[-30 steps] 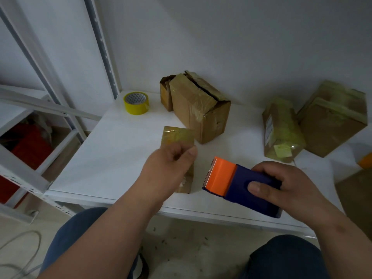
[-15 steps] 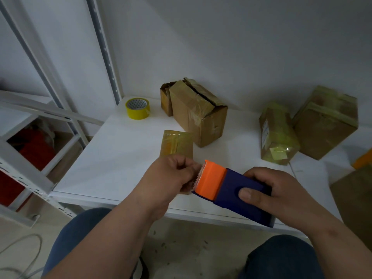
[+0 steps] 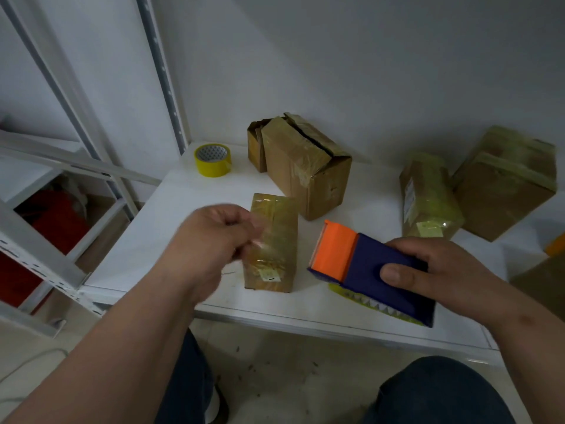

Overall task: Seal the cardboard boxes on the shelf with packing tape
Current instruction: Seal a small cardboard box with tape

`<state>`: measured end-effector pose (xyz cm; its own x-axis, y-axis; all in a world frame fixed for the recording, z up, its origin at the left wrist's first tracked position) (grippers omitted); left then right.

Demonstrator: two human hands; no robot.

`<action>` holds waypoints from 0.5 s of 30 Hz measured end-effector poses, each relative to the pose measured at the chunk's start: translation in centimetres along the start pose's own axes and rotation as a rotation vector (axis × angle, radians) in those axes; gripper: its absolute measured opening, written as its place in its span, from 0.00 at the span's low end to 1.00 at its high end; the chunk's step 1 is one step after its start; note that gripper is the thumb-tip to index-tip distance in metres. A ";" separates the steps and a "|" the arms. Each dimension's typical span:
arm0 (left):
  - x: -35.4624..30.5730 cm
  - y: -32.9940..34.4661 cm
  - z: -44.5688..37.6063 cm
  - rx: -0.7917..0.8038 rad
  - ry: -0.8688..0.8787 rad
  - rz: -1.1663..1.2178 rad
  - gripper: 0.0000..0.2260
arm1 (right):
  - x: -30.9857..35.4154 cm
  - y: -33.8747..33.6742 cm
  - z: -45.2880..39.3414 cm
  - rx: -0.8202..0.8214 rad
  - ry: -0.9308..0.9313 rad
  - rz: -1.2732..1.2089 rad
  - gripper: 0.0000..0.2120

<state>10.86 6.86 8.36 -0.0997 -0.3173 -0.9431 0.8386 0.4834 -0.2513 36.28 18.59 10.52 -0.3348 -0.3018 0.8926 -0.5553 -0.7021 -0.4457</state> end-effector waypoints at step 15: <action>4.6 -3.0 -4.4 -0.123 -0.199 -0.027 0.05 | -1.8 -2.3 -4.8 0.019 0.246 0.331 0.22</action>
<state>5.56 7.53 3.79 -0.0030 -0.4804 -0.8770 0.7645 0.5643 -0.3117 34.52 23.82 9.60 -0.6662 -0.3517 0.6576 -0.3737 -0.6057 -0.7025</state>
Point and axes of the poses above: each hand's wrist, its own z-axis away from the middle knuckle, its own y-axis out of the palm, x = y × z, the point moved 4 cm from there along -z, towards the middle knuckle, and after that the axes turned 13 degrees about -z, right-handed, at the moved point
